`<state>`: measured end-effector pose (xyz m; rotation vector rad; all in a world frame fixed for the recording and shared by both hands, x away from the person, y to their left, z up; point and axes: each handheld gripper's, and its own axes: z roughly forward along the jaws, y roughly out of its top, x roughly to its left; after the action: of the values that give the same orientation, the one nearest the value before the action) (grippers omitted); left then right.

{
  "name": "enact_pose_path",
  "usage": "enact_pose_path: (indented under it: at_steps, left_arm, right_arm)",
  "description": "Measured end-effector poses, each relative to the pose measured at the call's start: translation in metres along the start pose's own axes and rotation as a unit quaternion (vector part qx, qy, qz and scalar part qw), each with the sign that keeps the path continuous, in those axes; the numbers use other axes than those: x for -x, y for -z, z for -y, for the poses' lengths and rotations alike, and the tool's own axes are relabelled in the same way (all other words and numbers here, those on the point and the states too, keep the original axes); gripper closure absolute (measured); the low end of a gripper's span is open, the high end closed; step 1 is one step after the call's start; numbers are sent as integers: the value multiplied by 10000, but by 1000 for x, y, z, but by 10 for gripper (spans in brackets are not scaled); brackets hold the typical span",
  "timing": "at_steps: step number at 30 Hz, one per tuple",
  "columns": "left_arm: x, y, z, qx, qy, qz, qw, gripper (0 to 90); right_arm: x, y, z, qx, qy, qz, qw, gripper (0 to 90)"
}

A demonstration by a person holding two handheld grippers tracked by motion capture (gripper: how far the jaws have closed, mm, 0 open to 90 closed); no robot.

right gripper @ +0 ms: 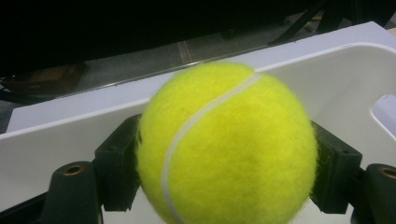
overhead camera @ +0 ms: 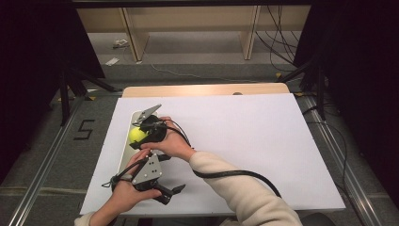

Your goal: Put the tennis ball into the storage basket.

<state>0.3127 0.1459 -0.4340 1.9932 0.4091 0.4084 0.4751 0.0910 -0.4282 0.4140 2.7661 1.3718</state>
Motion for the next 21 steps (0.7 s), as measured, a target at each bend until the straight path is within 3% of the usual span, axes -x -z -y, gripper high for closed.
enact_pose_path:
  at_steps: [21]
  left_arm:
    - [0,-1,0,-7,4,15,10000,0]
  right_arm:
    - [2,0,2,7,-26,204,9998,245]
